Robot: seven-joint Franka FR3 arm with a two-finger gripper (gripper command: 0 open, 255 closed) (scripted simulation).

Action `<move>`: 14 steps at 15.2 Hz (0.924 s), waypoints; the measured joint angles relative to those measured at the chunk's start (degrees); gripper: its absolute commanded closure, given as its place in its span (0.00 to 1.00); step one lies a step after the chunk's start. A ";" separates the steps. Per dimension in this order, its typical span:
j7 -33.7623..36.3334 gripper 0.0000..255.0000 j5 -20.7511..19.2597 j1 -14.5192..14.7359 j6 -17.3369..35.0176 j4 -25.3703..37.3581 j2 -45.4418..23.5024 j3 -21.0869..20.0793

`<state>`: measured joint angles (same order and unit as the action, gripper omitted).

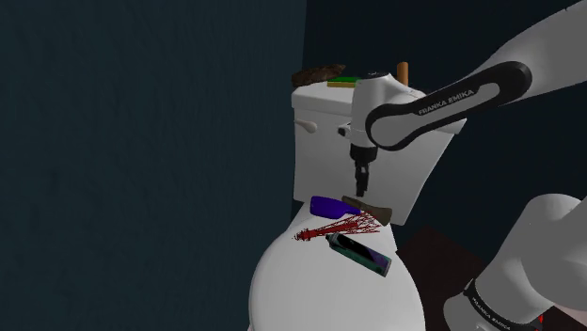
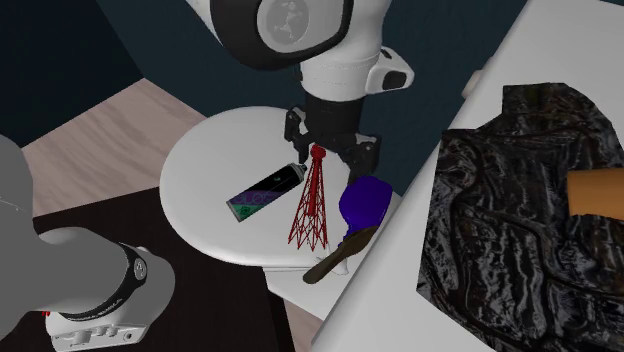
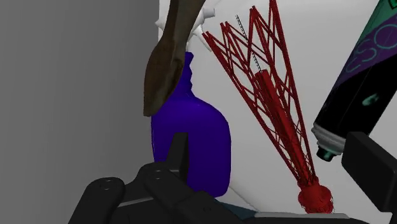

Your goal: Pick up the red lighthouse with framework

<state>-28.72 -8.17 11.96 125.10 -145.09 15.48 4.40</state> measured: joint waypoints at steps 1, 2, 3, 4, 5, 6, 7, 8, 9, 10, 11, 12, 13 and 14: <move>-1.09 0.00 0.09 0.64 1.22 0.16 -1.83 -0.26; -2.36 0.00 0.02 1.08 2.80 -0.13 -3.61 -0.36; -3.28 0.00 0.03 1.70 4.63 -0.43 -5.65 -0.71; -4.36 0.00 -0.05 2.18 6.07 -0.71 -7.28 -0.97; -5.79 0.00 -0.28 2.42 7.48 -0.99 -8.82 -1.00; -6.91 0.00 -0.38 2.86 8.73 -1.06 -10.44 -1.28; -7.98 0.00 -0.53 3.28 10.20 -0.96 -12.47 -1.58; -9.15 0.00 -0.77 3.58 11.46 -1.33 -13.82 -1.82; -10.19 0.00 -0.92 3.99 12.47 -0.87 -15.71 -2.18; -10.68 0.00 -1.09 4.19 13.35 -1.05 -16.67 -2.39; -10.86 0.00 -1.22 4.28 14.22 -0.93 -17.79 -2.48; -10.82 0.00 -1.36 4.34 15.11 -1.02 -18.66 -2.54; -10.98 0.00 -1.55 4.23 15.93 -1.12 -19.39 -2.42; -10.74 0.00 -1.67 4.28 16.64 -1.03 -20.11 -2.43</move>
<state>-39.46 -9.84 16.24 141.74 -146.12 -4.63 1.96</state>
